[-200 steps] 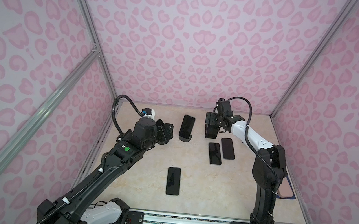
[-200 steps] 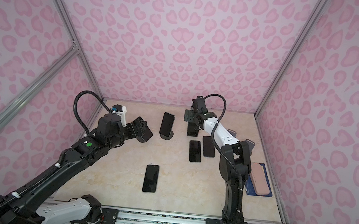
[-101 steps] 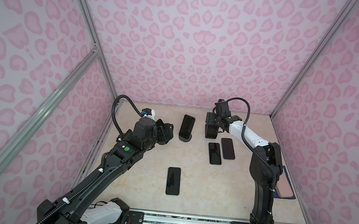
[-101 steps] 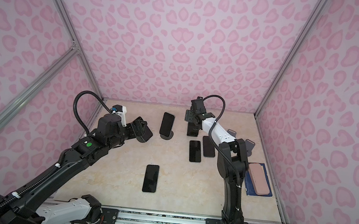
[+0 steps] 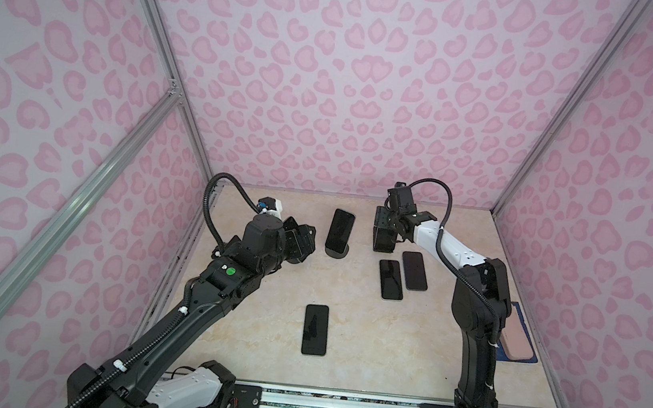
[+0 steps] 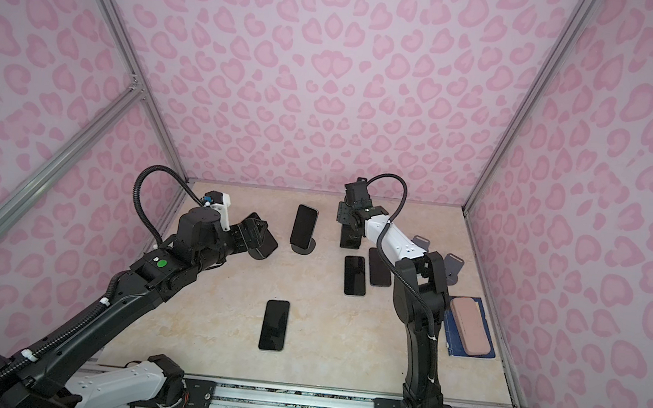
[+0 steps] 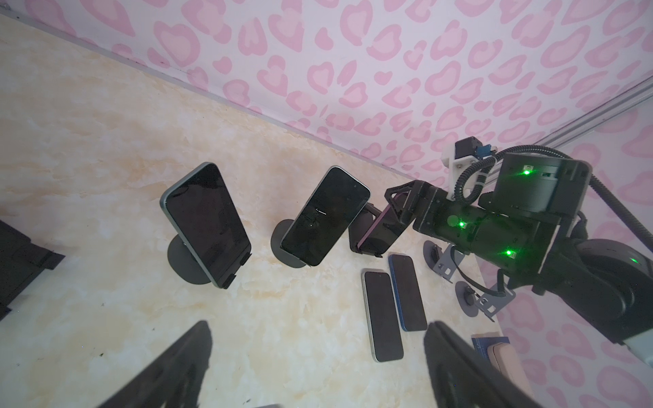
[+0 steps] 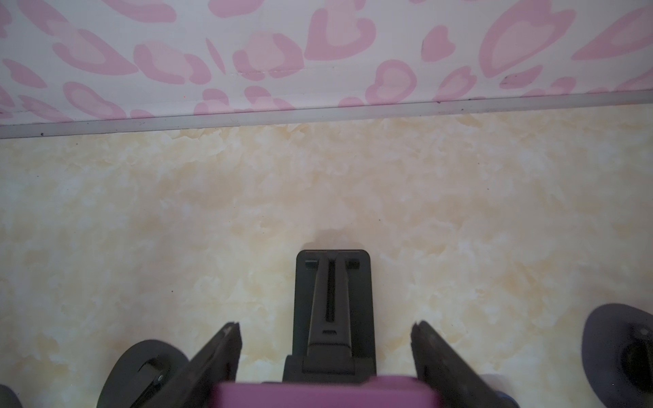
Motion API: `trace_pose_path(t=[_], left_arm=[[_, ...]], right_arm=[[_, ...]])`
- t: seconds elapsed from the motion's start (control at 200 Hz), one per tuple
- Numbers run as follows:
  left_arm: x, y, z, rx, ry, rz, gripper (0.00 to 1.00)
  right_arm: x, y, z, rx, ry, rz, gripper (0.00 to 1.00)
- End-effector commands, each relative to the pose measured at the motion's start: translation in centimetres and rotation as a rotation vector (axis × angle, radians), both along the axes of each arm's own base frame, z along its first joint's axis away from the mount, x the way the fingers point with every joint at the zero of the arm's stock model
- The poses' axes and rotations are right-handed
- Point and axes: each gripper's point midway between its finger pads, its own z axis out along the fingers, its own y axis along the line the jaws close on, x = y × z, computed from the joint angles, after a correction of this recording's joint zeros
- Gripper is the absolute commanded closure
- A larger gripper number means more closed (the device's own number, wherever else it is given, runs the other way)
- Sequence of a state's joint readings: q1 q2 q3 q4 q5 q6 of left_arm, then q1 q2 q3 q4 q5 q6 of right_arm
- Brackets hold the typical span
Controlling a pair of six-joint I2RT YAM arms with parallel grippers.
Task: Remove the phone from the phone stand
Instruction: 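Lift the pink-edged phone up off its black folding stand, then carry the pink-edged phone nearer the robot and lower it toward the table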
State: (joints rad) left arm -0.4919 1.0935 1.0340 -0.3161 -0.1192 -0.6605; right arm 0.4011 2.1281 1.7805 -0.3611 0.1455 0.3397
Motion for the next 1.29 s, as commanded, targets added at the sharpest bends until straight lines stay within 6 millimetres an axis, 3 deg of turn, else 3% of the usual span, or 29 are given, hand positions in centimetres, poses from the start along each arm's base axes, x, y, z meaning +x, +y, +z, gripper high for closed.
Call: trace_pose_path(t=[0.0,0.62,0.88,1.11,1.29], left_arm=[[0.1,-0.2,0.7,-0.018,-0.028,-0.005,0.03],[0.0,-0.2,1.1,-0.025,-0.038,-0.011,0.03],[-0.2,-0.1,1.7,-0.015,-0.056,-0.014,0.03],[-0.1,-0.4,1.3,-0.028,-0.049,-0.026,0.03],[0.1,-1.4,0.3,-0.041,-0.012,-0.059,0.03]], right_arm=[[0.3,0.3,0.3,-0.009,-0.019,0.008,0.26],[-1.4,0.9,4.3,-0.010,-0.085,0.038,0.33],[-4.2,1.2,6.9,-0.048,-0.085,0.046,0.34],[-8.1,2.1,9.2,-0.061,-0.106,0.069,0.34],[-11.4,2.8,9.6,-0.068,-0.102,0.089,0.34]])
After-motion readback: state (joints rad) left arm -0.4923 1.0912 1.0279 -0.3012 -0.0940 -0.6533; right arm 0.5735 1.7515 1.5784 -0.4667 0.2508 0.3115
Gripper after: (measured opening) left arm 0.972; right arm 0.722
